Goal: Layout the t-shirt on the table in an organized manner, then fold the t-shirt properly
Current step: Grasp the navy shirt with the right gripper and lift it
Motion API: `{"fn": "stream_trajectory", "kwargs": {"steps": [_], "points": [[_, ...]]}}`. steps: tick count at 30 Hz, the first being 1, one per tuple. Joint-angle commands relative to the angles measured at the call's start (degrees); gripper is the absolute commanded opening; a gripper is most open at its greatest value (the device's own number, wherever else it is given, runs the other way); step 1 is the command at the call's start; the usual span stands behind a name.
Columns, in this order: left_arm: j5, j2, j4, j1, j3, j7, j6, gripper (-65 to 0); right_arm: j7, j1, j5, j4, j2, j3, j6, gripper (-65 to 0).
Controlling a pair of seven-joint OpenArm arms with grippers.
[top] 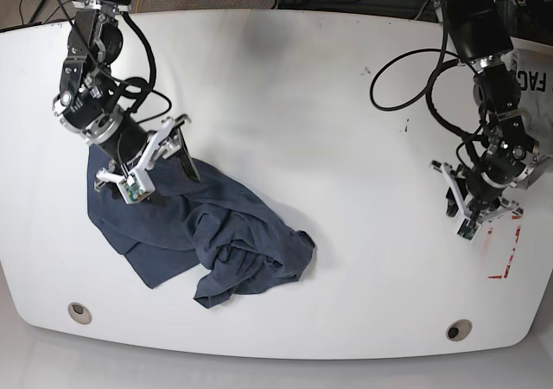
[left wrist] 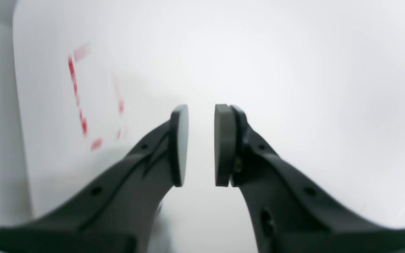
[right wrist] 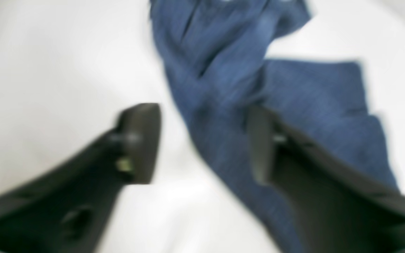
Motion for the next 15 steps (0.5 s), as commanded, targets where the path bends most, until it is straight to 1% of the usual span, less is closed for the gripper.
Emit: {"fn": "stream_trajectory", "kwargs": {"steps": [1,3,8,13,15], "points": [[-0.4,1.9,1.2,-1.6,0.9,1.0,-0.1,-52.9,0.2,4.8,1.2,-1.6,0.4,-1.7,-1.5,-16.5],[-0.4,3.0,1.2,-2.2,2.1,1.9,-0.1,-52.9,0.0,7.1,1.2,-3.9,0.4,-2.6,-2.1,-17.1],[-0.5,5.0,1.2,-2.8,5.5,3.6,-0.1,-52.9,-0.1,14.7,1.2,-10.9,0.4,-5.6,-2.3,-20.1],[-0.5,7.3,1.2,-2.7,6.2,4.3,-0.1,-52.8,0.1,23.1,1.2,-20.8,0.3,-8.8,-2.4,-21.4],[-0.5,8.2,1.2,-2.7,6.3,4.3,-0.1,-52.8,0.3,26.5,1.2,-25.6,-0.6,-9.7,-2.4,-21.2]]}}
